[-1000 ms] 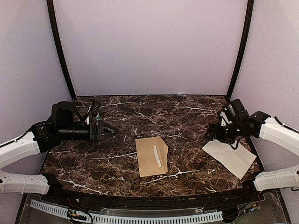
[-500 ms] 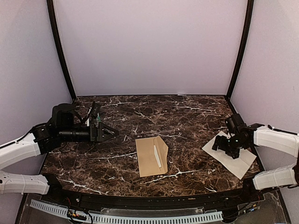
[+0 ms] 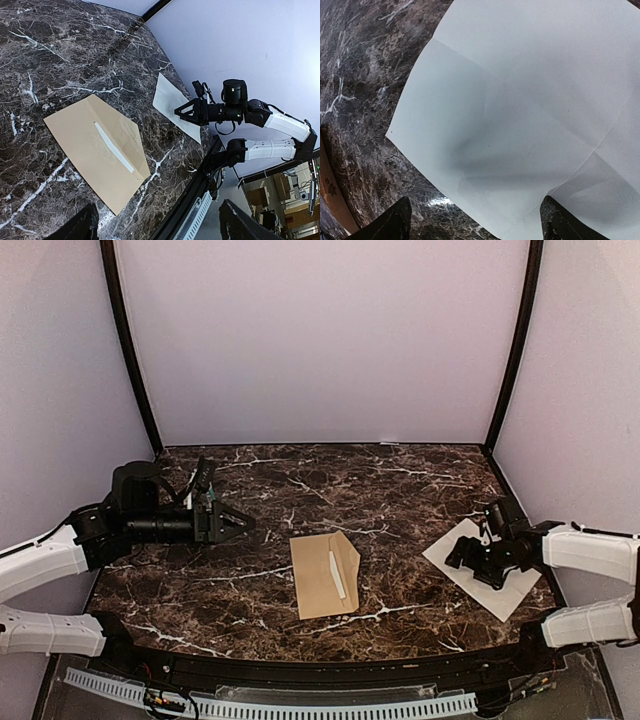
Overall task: Place the letter into the envelope and seal it
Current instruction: Move the letter to the center of the board, then pick up the letter from the center of the board.
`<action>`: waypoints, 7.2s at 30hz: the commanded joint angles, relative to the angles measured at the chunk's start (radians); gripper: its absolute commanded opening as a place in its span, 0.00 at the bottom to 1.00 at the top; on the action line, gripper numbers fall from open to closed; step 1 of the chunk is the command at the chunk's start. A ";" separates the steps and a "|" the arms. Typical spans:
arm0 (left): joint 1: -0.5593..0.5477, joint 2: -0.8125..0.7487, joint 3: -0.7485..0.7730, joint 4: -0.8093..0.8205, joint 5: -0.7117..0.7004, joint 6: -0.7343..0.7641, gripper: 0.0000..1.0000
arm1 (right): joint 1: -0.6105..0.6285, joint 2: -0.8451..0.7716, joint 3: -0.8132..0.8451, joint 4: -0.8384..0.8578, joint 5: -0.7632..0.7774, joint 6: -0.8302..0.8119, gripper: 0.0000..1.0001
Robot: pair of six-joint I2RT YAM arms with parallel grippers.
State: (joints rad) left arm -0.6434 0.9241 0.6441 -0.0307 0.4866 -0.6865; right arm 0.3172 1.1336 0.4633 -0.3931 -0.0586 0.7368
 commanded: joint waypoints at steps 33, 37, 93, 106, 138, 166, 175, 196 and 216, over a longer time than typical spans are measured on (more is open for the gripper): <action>0.005 -0.012 -0.033 -0.006 -0.037 -0.012 0.82 | 0.341 0.145 0.203 0.054 -0.082 0.145 0.88; 0.005 -0.003 -0.029 -0.008 -0.043 -0.025 0.82 | 0.283 0.088 0.241 -0.055 -0.032 0.094 0.96; 0.006 -0.022 -0.071 -0.025 -0.070 -0.058 0.83 | 0.523 0.008 0.082 -0.304 0.173 0.205 0.90; 0.005 -0.022 -0.062 -0.038 -0.068 -0.054 0.83 | 0.630 0.195 0.120 -0.267 0.199 0.201 0.85; 0.005 -0.030 -0.056 -0.057 -0.074 -0.049 0.83 | 0.425 -0.025 0.076 -0.345 0.169 0.237 0.76; 0.006 0.003 -0.054 -0.024 -0.056 -0.049 0.83 | 0.393 -0.083 -0.034 -0.231 0.085 0.292 0.26; 0.006 -0.002 -0.055 -0.029 -0.061 -0.051 0.83 | 0.392 -0.108 -0.059 -0.190 0.071 0.308 0.07; 0.005 0.011 -0.047 0.022 -0.023 -0.050 0.83 | 0.393 -0.345 -0.018 -0.131 0.007 0.342 0.00; -0.299 0.314 0.034 0.290 -0.128 -0.142 0.81 | 0.395 -0.212 -0.028 -0.186 0.075 0.268 0.53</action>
State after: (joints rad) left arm -0.8722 1.1675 0.6395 0.1432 0.4030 -0.7734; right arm 0.7132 0.9081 0.4637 -0.6067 0.0132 1.0138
